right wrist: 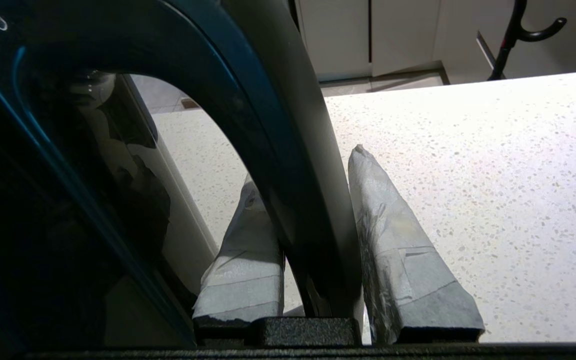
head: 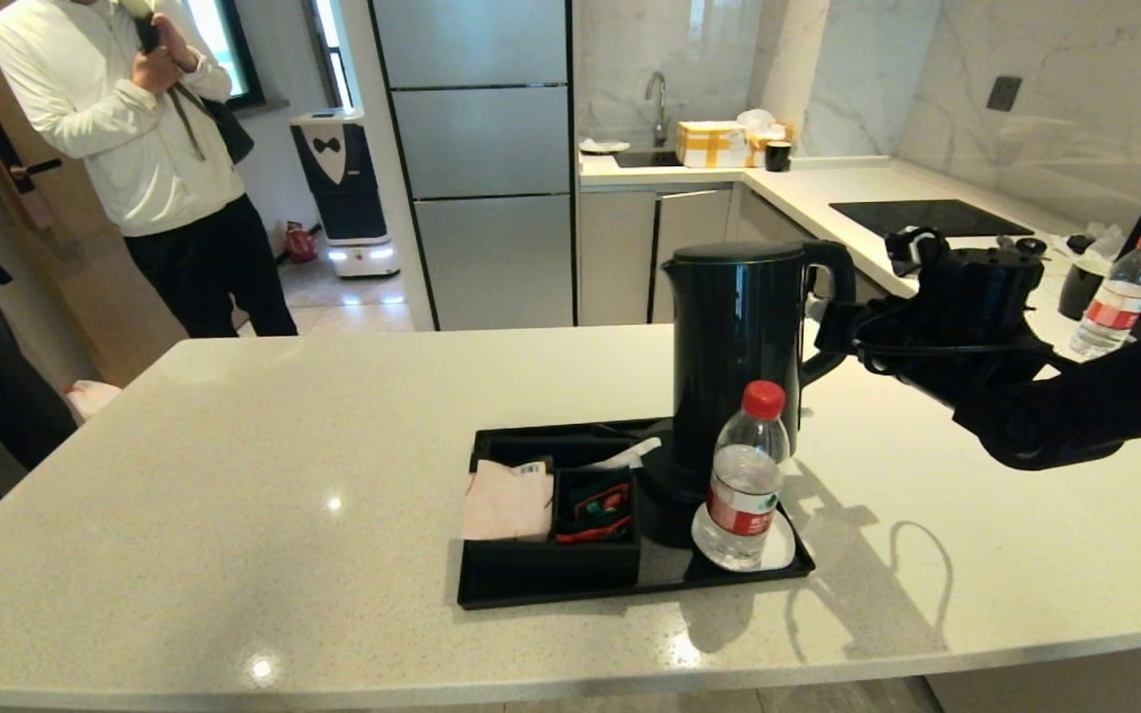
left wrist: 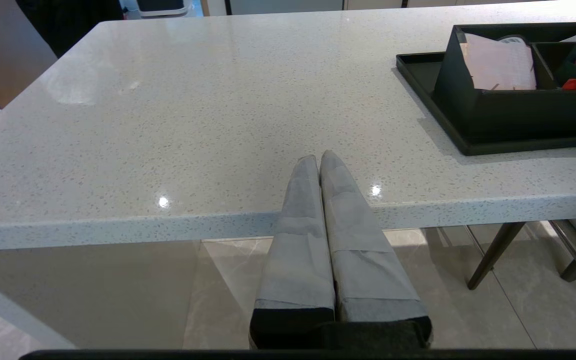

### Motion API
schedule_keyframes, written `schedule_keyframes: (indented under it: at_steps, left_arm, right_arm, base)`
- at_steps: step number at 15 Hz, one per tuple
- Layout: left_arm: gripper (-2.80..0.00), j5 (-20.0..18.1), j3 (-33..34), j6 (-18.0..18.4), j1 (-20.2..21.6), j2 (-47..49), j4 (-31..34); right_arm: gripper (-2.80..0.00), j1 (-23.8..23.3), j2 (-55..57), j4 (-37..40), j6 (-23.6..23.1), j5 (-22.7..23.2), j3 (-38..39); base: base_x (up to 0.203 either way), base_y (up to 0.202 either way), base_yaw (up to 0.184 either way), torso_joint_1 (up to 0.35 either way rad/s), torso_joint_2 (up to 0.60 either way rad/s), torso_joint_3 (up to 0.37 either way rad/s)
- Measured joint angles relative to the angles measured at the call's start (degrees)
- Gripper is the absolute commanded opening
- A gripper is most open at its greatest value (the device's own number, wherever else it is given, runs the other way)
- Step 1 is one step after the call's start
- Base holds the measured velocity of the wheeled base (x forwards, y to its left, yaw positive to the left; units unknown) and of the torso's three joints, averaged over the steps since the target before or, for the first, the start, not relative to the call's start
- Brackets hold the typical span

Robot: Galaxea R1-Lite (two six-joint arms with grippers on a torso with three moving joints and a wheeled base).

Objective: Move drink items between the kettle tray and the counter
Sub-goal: Return the kettle to its original position

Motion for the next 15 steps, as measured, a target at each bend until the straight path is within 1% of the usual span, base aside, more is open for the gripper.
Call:
schedule_keyframes:
  at_steps: [3,7,10,12,15]
  left_arm:
    - [-2.8,0.0,0.0,0.0,0.0,0.0,0.0]
    - [-2.8,0.0,0.0,0.0,0.0,0.0,0.0]
    - [-2.8,0.0,0.0,0.0,0.0,0.0,0.0]
    - [-2.8,0.0,0.0,0.0,0.0,0.0,0.0]
    - [-2.8,0.0,0.0,0.0,0.0,0.0,0.0]
  right_arm:
    - [-2.8,1.9,0.6,-0.5,-0.2,0.0,-0.3]
    - [-2.8,4.1,2.5,-3.7,-0.5,-0.4,0.1]
    - [-2.8,4.6,3.6,-5.5,-1.1,-0.6,0.4]
    - [-2.8,4.6,5.0,-8.1,-3.3,-0.8,0.1]
    - [-2.8,4.3,6.1,-8.3,-3.8,-0.9,0.1]
  base:
    - [0.0,0.0,0.0,0.0,0.0,0.0]
    - [0.0,0.0,0.0,0.0,0.0,0.0]
    - [0.0,0.0,0.0,0.0,0.0,0.0]
    - [0.0,0.0,0.0,0.0,0.0,0.0]
    - [0.0,0.0,0.0,0.0,0.0,0.0]
